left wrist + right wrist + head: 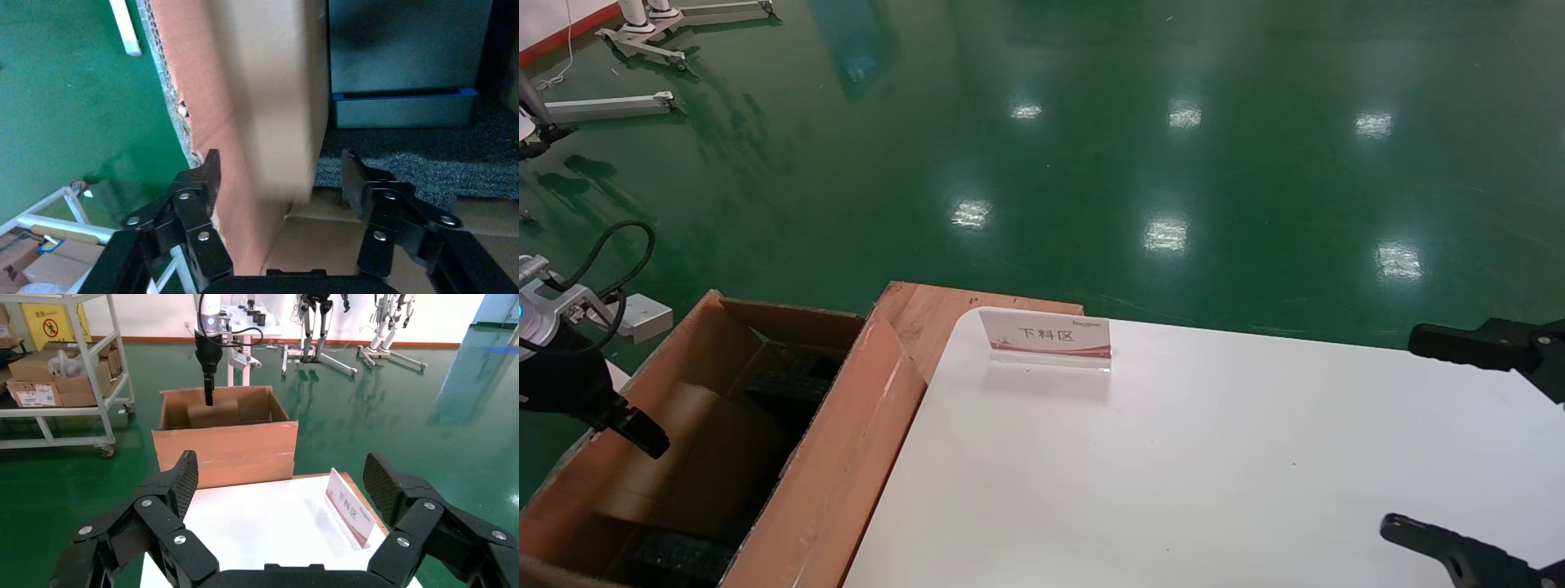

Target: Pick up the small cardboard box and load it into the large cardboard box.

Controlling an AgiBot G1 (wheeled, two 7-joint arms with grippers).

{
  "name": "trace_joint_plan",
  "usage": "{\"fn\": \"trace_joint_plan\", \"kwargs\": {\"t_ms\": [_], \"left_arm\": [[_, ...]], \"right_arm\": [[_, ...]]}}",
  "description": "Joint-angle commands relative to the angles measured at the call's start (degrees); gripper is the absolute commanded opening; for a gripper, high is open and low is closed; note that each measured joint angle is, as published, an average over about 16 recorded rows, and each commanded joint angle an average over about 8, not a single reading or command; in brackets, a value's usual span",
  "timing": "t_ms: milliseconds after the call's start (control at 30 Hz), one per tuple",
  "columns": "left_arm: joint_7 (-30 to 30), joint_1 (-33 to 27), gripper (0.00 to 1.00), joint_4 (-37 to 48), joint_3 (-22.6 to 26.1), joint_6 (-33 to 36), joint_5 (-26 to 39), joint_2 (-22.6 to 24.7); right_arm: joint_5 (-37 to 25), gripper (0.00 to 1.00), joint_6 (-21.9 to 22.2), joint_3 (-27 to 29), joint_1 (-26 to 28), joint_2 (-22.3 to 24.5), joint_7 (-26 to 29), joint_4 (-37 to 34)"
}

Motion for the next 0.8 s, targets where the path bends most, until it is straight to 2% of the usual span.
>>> {"fn": "trace_joint_plan", "kwargs": {"t_ms": [33,233,400,600,800], "left_arm": [[-0.1,0.1,1.0,0.1,0.1,0.1,0.0,0.0],[2.3,-2.3,1.0,-1.7,-1.2,-1.2,-0.2,0.4],[6.6,-8.0,1.0,-6.2,-4.0,-3.4,-1.4,-0.8],[12.0,-16.3,1.0,-14.0,-7.9,-5.7,-3.5,-4.5],[18.0,-21.8,1.0,-22.7,-12.5,-7.8,-8.1,-11.0]], "right_arm": [[0.0,1.0,0.0,0.0,0.0,0.0,0.0,0.0],[0.0,1.0,0.0,0.0,0.0,0.0,0.0,0.0],[0.0,1.0,0.0,0.0,0.0,0.0,0.0,0.0],[0.0,1.0,0.0,0.0,0.0,0.0,0.0,0.0],[0.0,1.0,0.0,-0.1,0.0,0.0,0.0,0.0]]}}
